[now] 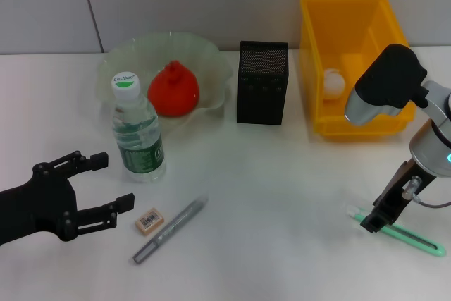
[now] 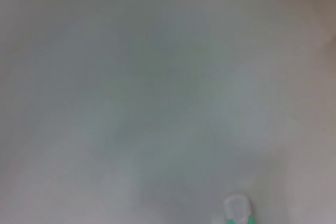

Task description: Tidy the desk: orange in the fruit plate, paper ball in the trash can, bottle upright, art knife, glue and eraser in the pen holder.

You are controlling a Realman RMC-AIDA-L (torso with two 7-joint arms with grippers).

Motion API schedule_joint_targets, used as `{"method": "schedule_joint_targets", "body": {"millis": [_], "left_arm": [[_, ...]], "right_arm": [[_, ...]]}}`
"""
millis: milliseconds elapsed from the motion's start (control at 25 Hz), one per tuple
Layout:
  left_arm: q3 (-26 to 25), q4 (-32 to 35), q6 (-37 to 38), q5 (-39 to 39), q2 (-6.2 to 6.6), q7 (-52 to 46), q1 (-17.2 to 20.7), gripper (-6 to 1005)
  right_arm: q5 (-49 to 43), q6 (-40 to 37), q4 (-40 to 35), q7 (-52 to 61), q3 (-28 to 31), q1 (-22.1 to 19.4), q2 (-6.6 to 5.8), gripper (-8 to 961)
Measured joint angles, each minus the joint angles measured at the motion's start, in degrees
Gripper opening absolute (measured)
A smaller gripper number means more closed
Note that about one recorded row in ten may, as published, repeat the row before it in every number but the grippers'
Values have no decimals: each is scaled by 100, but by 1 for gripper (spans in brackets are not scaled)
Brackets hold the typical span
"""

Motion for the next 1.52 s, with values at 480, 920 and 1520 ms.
{"method": "schedule_joint_targets", "body": {"millis": [480,920,1520], "left_arm": [[0,-5,0,0,0,0,-8,864],[0,-5,43,0,-10,0,-9,863],[0,-6,53,0,-10,0,-41,863]], "right_arm": [[-6,6,-49,39,0,17,0,394],[-13,66,-194,69,0,97,0,287],[-19,138,-337,131,0,164,0,202]]}}
